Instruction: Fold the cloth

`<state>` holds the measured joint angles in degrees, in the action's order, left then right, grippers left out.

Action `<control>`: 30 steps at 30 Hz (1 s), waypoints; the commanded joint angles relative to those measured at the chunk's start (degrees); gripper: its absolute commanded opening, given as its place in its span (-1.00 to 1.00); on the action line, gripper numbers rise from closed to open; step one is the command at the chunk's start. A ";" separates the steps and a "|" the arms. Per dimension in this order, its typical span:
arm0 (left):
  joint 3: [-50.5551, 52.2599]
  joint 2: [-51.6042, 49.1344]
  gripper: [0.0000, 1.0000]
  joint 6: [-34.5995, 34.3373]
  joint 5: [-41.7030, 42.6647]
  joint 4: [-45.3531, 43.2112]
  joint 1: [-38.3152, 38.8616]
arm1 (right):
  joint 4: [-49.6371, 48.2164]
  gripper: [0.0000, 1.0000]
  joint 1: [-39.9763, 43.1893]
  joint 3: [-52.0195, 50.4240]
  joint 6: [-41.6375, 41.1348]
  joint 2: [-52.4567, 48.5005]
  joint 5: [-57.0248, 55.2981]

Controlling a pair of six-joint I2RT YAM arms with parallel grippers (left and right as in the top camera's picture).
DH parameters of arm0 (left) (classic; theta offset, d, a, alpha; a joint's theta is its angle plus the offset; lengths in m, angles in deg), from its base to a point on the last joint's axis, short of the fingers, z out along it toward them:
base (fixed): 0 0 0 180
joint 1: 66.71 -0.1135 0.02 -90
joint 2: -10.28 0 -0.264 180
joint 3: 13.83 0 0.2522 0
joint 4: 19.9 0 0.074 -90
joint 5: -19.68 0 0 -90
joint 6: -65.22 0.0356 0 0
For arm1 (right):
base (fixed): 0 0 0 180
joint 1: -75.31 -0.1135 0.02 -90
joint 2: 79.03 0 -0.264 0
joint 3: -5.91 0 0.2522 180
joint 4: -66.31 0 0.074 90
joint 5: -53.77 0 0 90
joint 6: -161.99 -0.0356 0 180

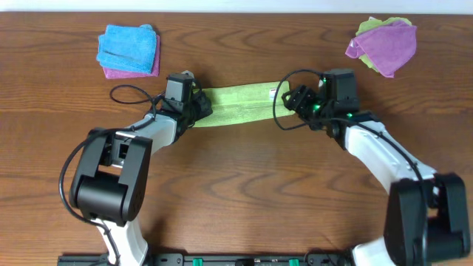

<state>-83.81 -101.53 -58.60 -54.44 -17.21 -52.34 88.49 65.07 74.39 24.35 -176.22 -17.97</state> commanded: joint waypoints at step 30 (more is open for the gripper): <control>0.11 -2.45 -0.82 0.83 -0.33 0.57 -0.04 | -16.57 0.39 -2.27 0.66 -7.41 -18.56 3.26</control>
<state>-83.81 -101.84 -57.81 -55.23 -17.17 -52.40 70.55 64.04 76.14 17.51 -191.50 -13.31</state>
